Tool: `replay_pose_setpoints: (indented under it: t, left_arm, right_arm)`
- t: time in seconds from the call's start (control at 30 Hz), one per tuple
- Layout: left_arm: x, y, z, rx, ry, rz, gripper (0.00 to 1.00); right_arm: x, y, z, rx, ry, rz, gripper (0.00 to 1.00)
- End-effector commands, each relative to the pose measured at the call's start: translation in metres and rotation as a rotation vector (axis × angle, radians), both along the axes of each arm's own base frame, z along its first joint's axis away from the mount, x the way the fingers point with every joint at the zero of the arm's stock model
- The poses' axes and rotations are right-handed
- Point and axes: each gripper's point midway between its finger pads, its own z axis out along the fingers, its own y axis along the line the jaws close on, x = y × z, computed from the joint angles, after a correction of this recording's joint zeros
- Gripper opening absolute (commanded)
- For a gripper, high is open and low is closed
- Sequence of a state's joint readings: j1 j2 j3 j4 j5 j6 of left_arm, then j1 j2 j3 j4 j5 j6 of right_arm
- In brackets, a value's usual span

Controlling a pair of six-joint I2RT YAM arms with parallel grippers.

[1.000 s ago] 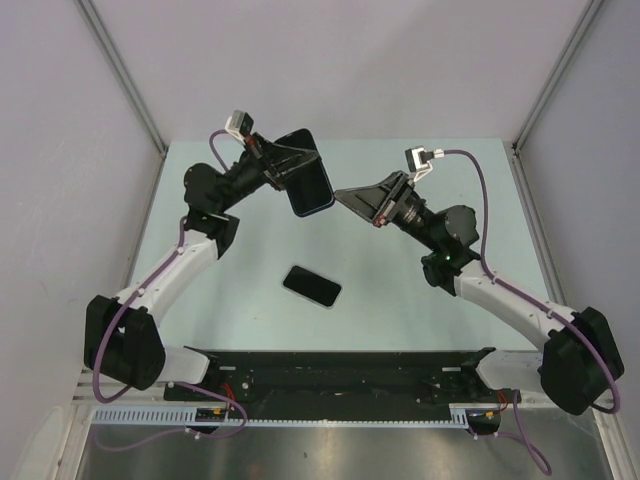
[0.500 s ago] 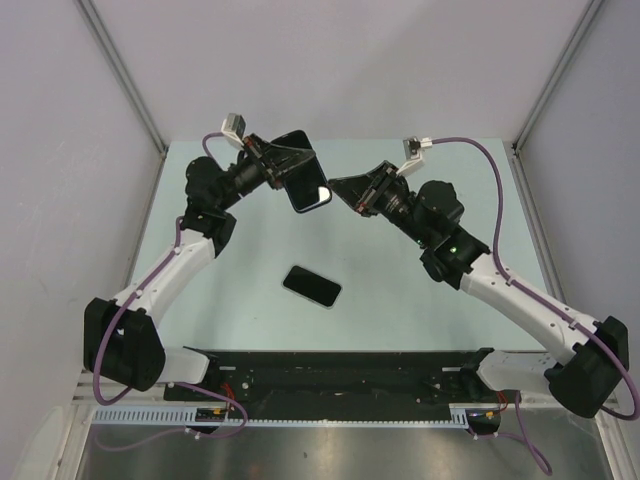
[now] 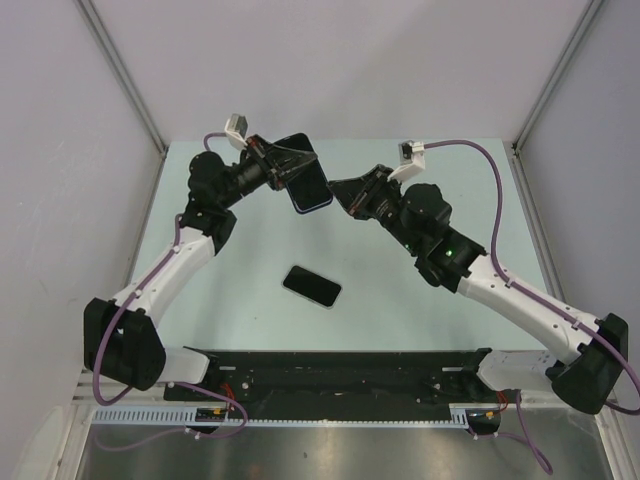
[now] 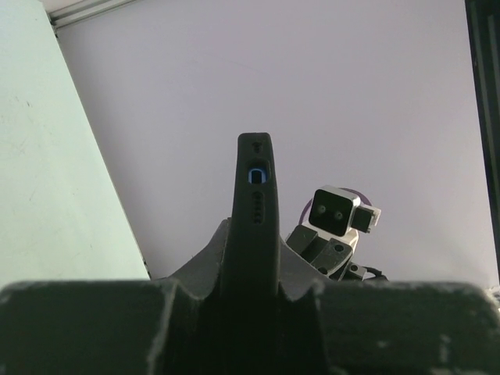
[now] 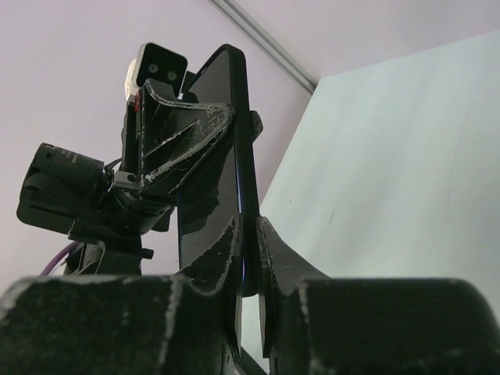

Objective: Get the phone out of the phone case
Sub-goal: Remove the phone case from the phone.

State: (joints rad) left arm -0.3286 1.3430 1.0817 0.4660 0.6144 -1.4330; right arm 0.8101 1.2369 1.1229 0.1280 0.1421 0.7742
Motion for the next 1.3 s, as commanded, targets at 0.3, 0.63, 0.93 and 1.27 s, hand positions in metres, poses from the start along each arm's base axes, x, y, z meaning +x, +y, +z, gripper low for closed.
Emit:
replay_pose_setpoints:
  t: [0.3,0.63,0.93,1.27]
  left_arm:
    - [-0.086,0.013,0.148,-0.250,-0.376,-0.186,0.00]
    - [-0.087,0.011,0.150,-0.242,-0.395,-0.202,0.00]
    - [-0.081,0.010,0.145,-0.234,-0.385,-0.198,0.00]
    - [-0.070,0.009,0.138,-0.244,-0.364,-0.189,0.00]
  right_arm:
    - [-0.006,-0.058,-0.198,-0.675,0.358,-0.162,0.14]
    - [-0.017,-0.077,-0.196,-0.733,0.370,-0.183,0.23]
    - [-0.027,-0.065,-0.190,-0.703,0.355,-0.102,0.25]
    - [-0.040,-0.055,-0.175,-0.635,0.329,-0.013,0.25]
